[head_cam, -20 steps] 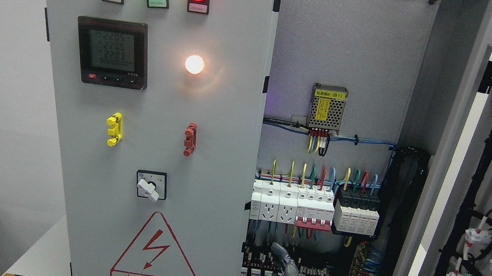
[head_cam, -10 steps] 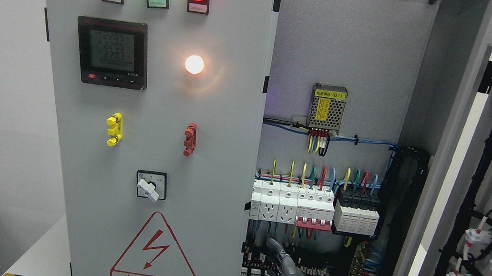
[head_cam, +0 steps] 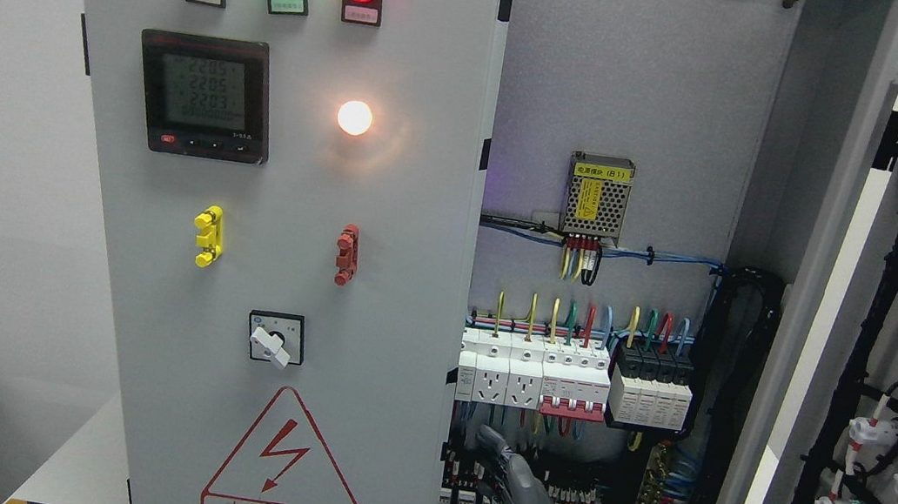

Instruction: Open door with both hands

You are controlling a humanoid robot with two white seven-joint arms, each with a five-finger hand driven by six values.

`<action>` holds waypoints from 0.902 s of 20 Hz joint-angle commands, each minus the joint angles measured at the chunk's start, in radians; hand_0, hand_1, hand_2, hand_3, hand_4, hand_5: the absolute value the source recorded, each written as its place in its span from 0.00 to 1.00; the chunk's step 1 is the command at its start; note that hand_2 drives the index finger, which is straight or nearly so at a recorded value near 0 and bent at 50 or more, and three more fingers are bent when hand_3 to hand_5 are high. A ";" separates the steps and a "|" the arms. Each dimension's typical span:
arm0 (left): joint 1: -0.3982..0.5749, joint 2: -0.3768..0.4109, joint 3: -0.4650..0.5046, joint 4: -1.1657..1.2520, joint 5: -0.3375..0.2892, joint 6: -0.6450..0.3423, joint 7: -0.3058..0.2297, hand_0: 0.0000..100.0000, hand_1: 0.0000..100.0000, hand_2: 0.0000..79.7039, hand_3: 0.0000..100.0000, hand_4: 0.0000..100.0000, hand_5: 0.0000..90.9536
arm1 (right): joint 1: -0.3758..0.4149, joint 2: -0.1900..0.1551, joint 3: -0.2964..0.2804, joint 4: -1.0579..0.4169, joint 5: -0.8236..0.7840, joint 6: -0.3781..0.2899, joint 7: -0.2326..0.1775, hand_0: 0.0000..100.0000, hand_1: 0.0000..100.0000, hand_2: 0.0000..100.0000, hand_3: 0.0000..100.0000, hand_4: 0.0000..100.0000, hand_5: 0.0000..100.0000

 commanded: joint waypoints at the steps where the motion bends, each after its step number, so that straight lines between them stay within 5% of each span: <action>1: 0.000 0.001 0.031 0.000 0.000 -0.001 0.000 0.00 0.00 0.00 0.00 0.03 0.00 | -0.017 -0.001 0.018 0.039 -0.005 0.000 0.014 0.00 0.00 0.00 0.00 0.00 0.00; 18: 0.000 0.000 0.031 0.000 0.000 -0.001 0.000 0.00 0.00 0.00 0.00 0.03 0.00 | -0.071 -0.006 0.020 0.093 -0.065 0.000 0.019 0.00 0.00 0.00 0.00 0.00 0.00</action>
